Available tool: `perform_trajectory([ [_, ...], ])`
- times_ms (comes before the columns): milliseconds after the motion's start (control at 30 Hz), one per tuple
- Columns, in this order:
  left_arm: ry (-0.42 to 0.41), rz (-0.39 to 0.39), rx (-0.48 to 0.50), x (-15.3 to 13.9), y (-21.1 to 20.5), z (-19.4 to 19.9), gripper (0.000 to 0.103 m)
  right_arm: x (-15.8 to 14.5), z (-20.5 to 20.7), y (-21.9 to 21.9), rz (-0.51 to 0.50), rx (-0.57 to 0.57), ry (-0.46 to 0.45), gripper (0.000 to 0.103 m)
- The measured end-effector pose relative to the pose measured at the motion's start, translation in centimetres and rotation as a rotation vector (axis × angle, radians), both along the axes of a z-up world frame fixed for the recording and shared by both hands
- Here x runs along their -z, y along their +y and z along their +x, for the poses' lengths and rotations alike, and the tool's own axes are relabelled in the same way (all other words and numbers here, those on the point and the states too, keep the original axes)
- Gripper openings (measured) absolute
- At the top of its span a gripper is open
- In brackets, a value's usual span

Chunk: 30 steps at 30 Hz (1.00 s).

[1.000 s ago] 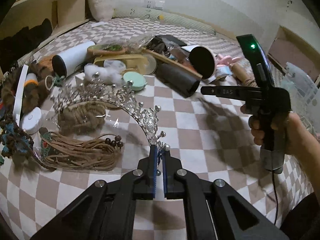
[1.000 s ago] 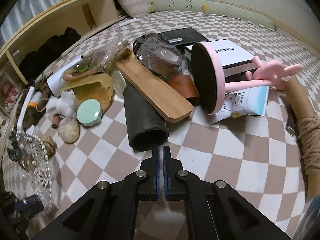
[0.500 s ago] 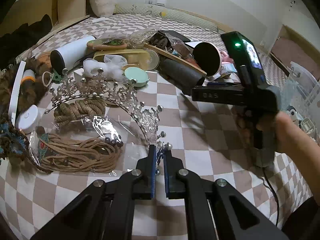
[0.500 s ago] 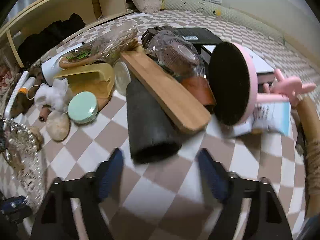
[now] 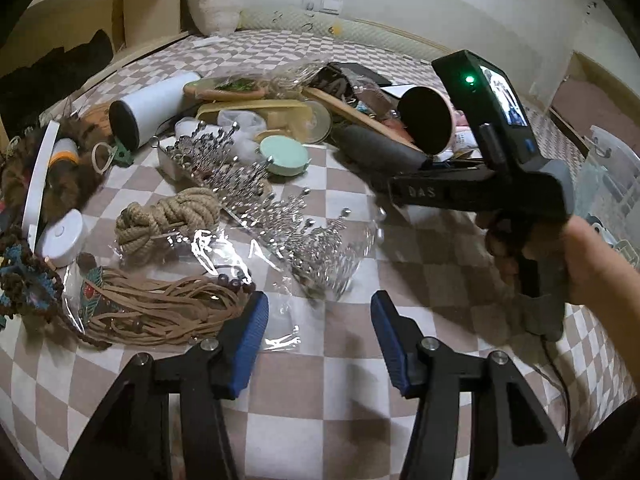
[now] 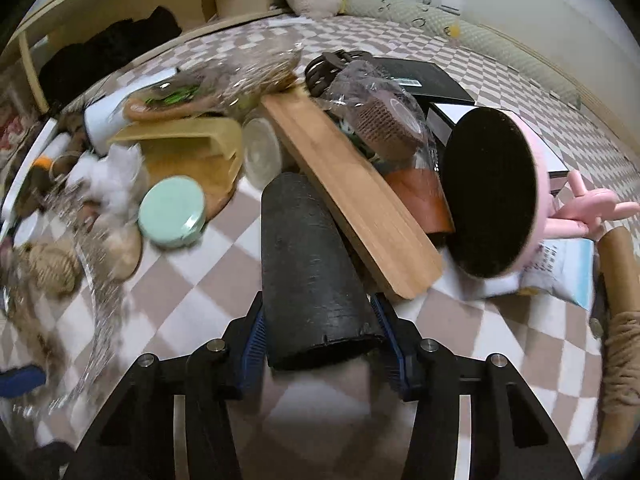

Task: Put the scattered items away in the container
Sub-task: 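Close the right tool on the black foam tube and lift it, then grasp the silver tiara with the left tool and lift it while right holds tube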

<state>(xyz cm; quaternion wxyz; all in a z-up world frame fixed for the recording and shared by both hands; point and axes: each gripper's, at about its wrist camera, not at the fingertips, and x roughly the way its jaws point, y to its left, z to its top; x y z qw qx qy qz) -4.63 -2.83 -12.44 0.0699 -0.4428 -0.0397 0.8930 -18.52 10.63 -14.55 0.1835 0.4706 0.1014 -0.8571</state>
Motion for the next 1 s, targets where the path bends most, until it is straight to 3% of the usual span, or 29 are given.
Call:
perform_trajectory([
  [300, 0.113, 0.007, 0.058, -1.2, 0.7, 0.0, 0.053, -1.7, 5.6, 5.2, -0.027, 0.009, -0.113, 0.049],
  [633, 0.118, -0.081, 0.128, 0.5, 2.7, -2.2, 0.053, -2.2, 9.8, 8.2, -0.09, 0.056, -0.179, 0.049],
  [733, 0.11, -0.088, 0.122, 0.8, 2.6, -2.7, 0.036, -2.3, 9.7, 8.2, -0.092, 0.06, -0.178, 0.049],
  [833, 0.103, -0.076, 0.13, 0.8, 2.6, -2.8, 0.032, -2.6, 9.8, 8.4, -0.108, 0.063, -0.179, 0.049],
  [933, 0.1, -0.071, 0.139, 0.8, 2.7, -2.8, 0.017, -2.5, 9.9, 8.7, -0.114, 0.069, -0.192, 0.049],
  [1000, 0.11, -0.089, 0.154, 0.6, 3.2, -2.5, 0.015, -2.6, 10.2, 9.0, -0.11, 0.07, -0.197, 0.049],
])
